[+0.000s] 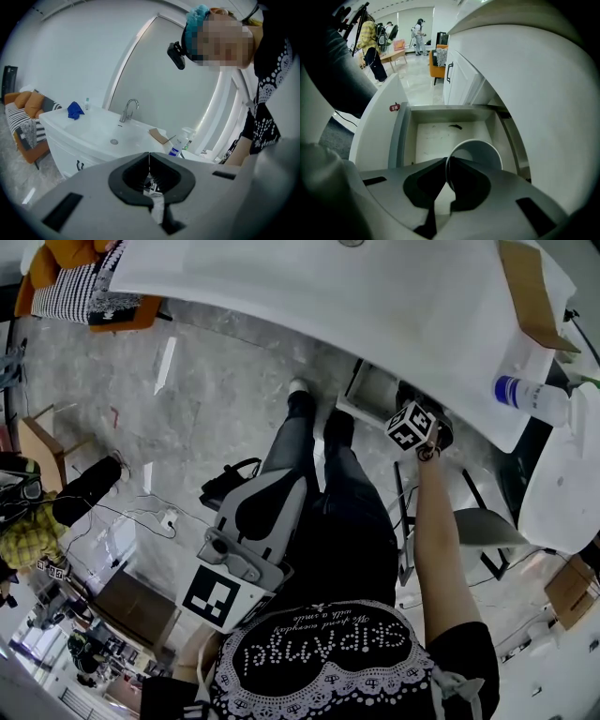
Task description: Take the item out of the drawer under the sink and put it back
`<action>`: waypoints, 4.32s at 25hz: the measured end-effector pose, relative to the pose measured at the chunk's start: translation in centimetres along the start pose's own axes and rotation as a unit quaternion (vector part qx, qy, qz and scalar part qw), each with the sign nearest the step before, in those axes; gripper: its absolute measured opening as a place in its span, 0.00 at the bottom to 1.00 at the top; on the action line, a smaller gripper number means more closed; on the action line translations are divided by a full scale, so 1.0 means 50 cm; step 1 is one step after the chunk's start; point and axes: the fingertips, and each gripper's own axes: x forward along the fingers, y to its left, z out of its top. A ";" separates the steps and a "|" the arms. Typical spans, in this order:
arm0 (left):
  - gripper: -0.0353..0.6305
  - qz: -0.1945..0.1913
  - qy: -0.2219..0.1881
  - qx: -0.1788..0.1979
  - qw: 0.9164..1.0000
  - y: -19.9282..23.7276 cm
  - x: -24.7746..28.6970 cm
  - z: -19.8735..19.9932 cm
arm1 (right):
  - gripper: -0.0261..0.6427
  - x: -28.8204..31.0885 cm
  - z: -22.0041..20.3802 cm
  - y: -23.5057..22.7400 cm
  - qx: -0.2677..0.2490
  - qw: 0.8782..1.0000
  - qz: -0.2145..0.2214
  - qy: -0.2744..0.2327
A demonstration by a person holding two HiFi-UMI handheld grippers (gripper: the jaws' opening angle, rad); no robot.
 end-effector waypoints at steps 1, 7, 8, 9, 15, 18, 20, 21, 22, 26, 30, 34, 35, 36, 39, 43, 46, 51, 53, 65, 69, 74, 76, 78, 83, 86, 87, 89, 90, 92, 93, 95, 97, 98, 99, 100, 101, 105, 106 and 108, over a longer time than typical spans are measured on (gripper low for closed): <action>0.06 0.000 0.001 -0.001 1.000 0.001 -0.001 -0.001 | 0.08 0.001 0.001 0.000 0.000 1.000 0.000 0.001; 0.06 0.002 0.002 -0.006 1.000 0.004 -0.001 -0.005 | 0.08 0.003 0.005 -0.002 -0.002 1.000 -0.003 0.003; 0.06 0.002 0.002 -0.007 1.000 0.004 -0.001 -0.006 | 0.08 0.003 0.004 -0.001 -0.001 1.000 -0.002 0.004; 0.06 0.003 0.002 -0.007 1.000 0.004 -0.001 -0.007 | 0.08 0.003 0.003 0.000 -0.001 1.000 -0.001 0.004; 0.06 0.004 0.001 -0.007 1.000 0.009 -0.003 -0.006 | 0.08 0.003 0.004 -0.002 0.003 1.000 -0.003 0.002; 0.06 0.002 0.002 -0.007 1.000 0.010 -0.003 -0.004 | 0.08 0.001 0.010 -0.004 0.005 1.000 -0.007 -0.003; 0.06 0.001 0.003 -0.007 1.000 0.010 -0.001 -0.005 | 0.08 0.002 0.012 -0.005 0.008 1.000 -0.006 -0.005; 0.06 0.001 0.003 -0.008 1.000 0.011 -0.001 -0.004 | 0.08 0.002 0.013 -0.005 0.011 1.000 -0.005 -0.004; 0.06 0.001 0.002 -0.008 1.000 0.012 0.000 -0.004 | 0.08 0.003 0.013 -0.005 0.013 1.000 -0.004 -0.003; 0.06 0.000 0.001 -0.009 1.000 0.015 0.000 -0.001 | 0.08 -0.001 0.018 -0.003 0.017 1.000 -0.003 -0.003; 0.06 -0.003 0.010 -0.009 1.000 0.017 0.001 -0.005 | 0.11 -0.008 0.024 0.000 0.024 1.000 0.001 -0.011; 0.06 -0.004 -0.001 -0.009 1.000 0.020 0.006 0.005 | 0.15 -0.013 0.023 0.004 0.036 0.999 0.000 -0.013; 0.06 -0.005 -0.001 -0.009 1.000 0.021 0.006 0.006 | 0.15 -0.016 0.023 0.002 0.039 0.999 -0.003 -0.014; 0.06 -0.006 -0.001 -0.009 1.000 0.021 0.006 0.007 | 0.15 -0.020 0.025 0.001 0.042 0.999 -0.007 -0.016; 0.06 -0.010 -0.003 -0.008 1.000 0.020 0.005 0.011 | 0.15 -0.034 0.031 -0.003 0.045 0.999 -0.020 -0.021; 0.06 -0.014 -0.006 -0.008 1.000 0.019 0.009 0.015 | 0.15 -0.053 0.044 -0.007 0.058 0.997 -0.029 -0.040; 0.06 -0.014 -0.009 -0.007 1.000 0.020 0.007 0.017 | 0.15 -0.076 0.057 -0.006 0.082 0.994 -0.034 -0.063; 0.06 -0.019 -0.015 -0.006 1.000 0.016 0.007 0.026 | 0.13 -0.122 0.079 -0.010 0.121 0.985 -0.046 -0.115; 0.06 -0.019 -0.016 -0.006 1.000 0.016 0.008 0.028 | 0.07 -0.144 0.087 -0.021 0.151 0.977 -0.055 -0.137; 0.06 -0.029 -0.046 0.000 0.999 0.008 0.026 0.065 | 0.07 -0.278 0.110 -0.059 0.307 0.914 -0.073 -0.254; 0.06 -0.037 -0.063 0.003 0.997 0.003 0.031 0.085 | 0.07 -0.317 0.111 -0.063 0.320 0.904 -0.078 -0.274; 0.06 -0.050 -0.086 0.008 0.995 -0.005 0.037 0.111 | 0.07 -0.360 0.118 -0.064 0.312 0.901 -0.088 -0.290; 0.06 -0.056 -0.093 0.010 0.994 -0.013 0.044 0.121 | 0.07 -0.376 0.118 -0.069 0.317 0.896 -0.091 -0.299; 0.06 -0.061 -0.097 0.012 0.993 -0.023 0.048 0.131 | 0.07 -0.398 0.119 -0.072 0.326 0.887 -0.093 -0.313; 0.06 -0.079 -0.105 0.019 0.991 -0.046 0.061 0.150 | 0.07 -0.466 0.135 -0.084 0.337 0.866 -0.105 -0.353; 0.06 -0.092 -0.106 0.026 0.990 -0.060 0.070 0.159 | 0.07 -0.504 0.142 -0.097 0.343 0.855 -0.117 -0.370; 0.06 -0.097 -0.107 0.029 0.989 -0.066 0.074 0.162 | 0.07 -0.516 0.143 -0.101 0.346 0.852 -0.120 -0.375; 0.06 -0.106 -0.108 0.033 0.988 -0.077 0.081 0.168 | 0.07 -0.542 0.142 -0.110 0.349 0.844 -0.131 -0.386; 0.06 -0.111 -0.108 0.034 0.987 -0.083 0.084 0.170 | 0.07 -0.557 0.140 -0.114 0.350 0.840 -0.138 -0.391; 0.06 -0.122 -0.106 0.036 0.986 -0.094 0.091 0.172 | 0.07 -0.586 0.139 -0.119 0.350 0.833 -0.152 -0.400; 0.06 -0.128 -0.105 0.036 0.985 -0.100 0.094 0.172 | 0.07 -0.600 0.138 -0.121 0.351 0.830 -0.157 -0.404; 0.06 -0.142 -0.103 0.039 0.984 -0.112 0.100 0.171 | 0.07 -0.629 0.135 -0.122 0.353 0.823 -0.169 -0.411; 0.06 -0.156 -0.102 0.043 0.982 -0.125 0.105 0.173 | 0.07 -0.660 0.131 -0.125 0.359 0.815 -0.184 -0.416; 0.06 -0.163 -0.101 0.045 0.980 -0.131 0.108 0.173 | 0.07 -0.676 0.129 -0.127 0.362 0.810 -0.192 -0.419; 0.06 -0.169 -0.100 0.047 0.980 -0.137 0.109 0.174 | 0.07 -0.693 0.127 -0.127 0.364 0.805 -0.200 -0.423; 0.06 -0.174 -0.098 0.048 0.979 -0.143 0.111 0.173 | 0.07 -0.709 0.126 -0.126 0.365 0.801 -0.206 -0.428; 0.06 -0.180 -0.097 0.049 0.978 -0.148 0.112 0.172 | 0.07 -0.724 0.125 -0.125 0.366 0.796 -0.213 -0.432; 0.06 -0.201 -0.084 0.068 0.974 -0.154 0.111 0.156 | 0.07 -0.781 0.122 -0.116 0.372 0.777 -0.241 -0.446; 0.06 -0.205 -0.084 0.075 0.972 -0.155 0.111 0.155 | 0.07 -0.792 0.120 -0.112 0.373 0.773 -0.246 -0.450; 0.06 -0.214 -0.089 0.088 0.969 -0.160 0.108 0.159 | 0.07 -0.812 0.118 -0.103 0.378 0.765 -0.253 -0.455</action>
